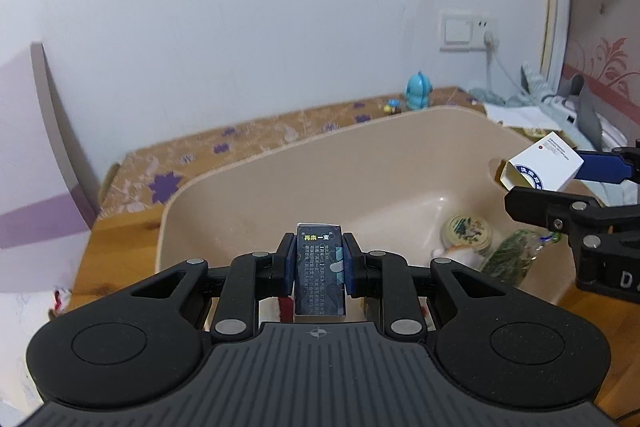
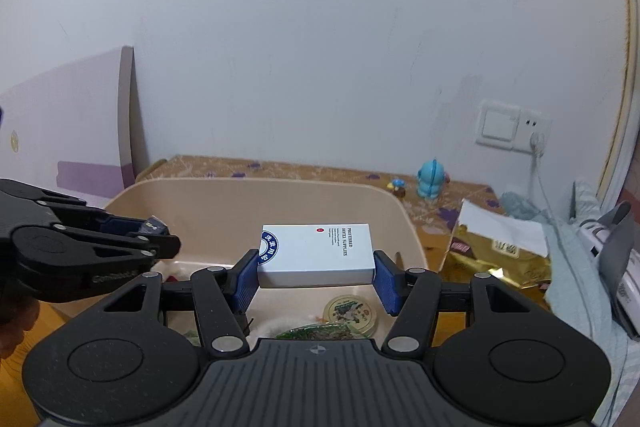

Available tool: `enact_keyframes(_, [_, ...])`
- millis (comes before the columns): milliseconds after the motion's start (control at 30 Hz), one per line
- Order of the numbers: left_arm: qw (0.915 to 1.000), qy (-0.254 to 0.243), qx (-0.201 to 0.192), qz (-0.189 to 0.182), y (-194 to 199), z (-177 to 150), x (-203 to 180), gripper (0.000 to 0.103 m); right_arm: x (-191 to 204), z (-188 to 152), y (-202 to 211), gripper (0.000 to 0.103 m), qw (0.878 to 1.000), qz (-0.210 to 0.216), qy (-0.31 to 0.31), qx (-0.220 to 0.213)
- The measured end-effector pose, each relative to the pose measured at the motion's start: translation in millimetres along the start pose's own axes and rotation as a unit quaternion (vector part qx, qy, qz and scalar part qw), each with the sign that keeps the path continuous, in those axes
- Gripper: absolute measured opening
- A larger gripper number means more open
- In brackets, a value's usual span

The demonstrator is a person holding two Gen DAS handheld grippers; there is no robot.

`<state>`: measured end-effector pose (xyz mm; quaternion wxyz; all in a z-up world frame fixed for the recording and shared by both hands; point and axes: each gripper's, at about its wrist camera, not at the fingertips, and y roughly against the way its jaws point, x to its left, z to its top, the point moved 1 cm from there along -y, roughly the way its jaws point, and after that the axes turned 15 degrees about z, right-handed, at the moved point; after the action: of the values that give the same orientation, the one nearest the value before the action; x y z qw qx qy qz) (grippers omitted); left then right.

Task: Organize objects
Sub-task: 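Carry dark pack with left tool over bin while right tool carries medicine box, then open left tool dropping dark pack into bin while right tool releases medicine box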

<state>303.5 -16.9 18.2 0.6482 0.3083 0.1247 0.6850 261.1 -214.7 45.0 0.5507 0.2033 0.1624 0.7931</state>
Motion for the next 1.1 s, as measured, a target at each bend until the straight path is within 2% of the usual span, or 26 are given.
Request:
enact_keyframes(233, [0.9989, -0.029, 0.037, 0.002, -30.9, -0.2, -6.5, 0.024, 1.6, -2.9, -21.3, 0.056, 0.999, 0.010, 0.001, 0.041])
enact_keyframes(367, [0.9979, -0.025, 0.059, -0.009, -39.9, 1.4, -4.7, 0.024, 4.1, -5.6, -32.4, 0.056, 0.998, 0.012, 0.003, 0.064])
enact_keyframes(500, [0.9977, -0.028, 0.061, -0.009, -41.8, 0.9, -6.1, 0.024, 5.9, -7.9, -37.2, 0.057, 0.997, 0.010, 0.005, 0.073])
enact_keyframes(533, [0.9980, -0.025, 0.057, -0.010, -40.4, 0.7, -5.0, 0.025, 5.8, -8.9, -37.3, 0.062, 0.997, 0.008, 0.004, 0.074])
enact_keyframes(600, [0.9984, -0.021, 0.052, -0.009, -37.5, -0.2, -3.4, 0.044, 5.0, -9.9, -35.8, 0.068, 0.997, 0.006, -0.005, 0.072])
enact_keyframes(633, [0.9987, -0.014, 0.049, -0.007, -35.4, -0.6, -1.6, 0.058, 3.8, -10.2, -34.4, 0.073, 0.997, 0.008, -0.013, 0.070])
enact_keyframes(667, [0.9990, -0.006, 0.044, -0.005, -32.7, 0.0, -0.5, 0.068, 3.0, -10.6, -32.6, 0.074, 0.998, 0.011, -0.019, 0.067])
enact_keyframes(833, [0.9994, 0.022, 0.027, -0.001, -18.5, 3.1, 9.8, 0.076, 2.1, -10.4, -21.7, 0.082, 0.998, 0.005, -0.027, 0.053])
enact_keyframes(967, [0.9998, 0.017, 0.012, 0.008, -4.4, 4.4, 14.3, 0.078, 2.5, -9.7, -10.1, 0.092, 0.999, 0.007, -0.033, 0.041])
enact_keyframes(1100, [0.9997, 0.022, 0.000, 0.011, 13.2, 5.4, 20.0, 0.081, 3.1, -8.7, 2.6, 0.096, 0.999, 0.006, -0.038, 0.032])
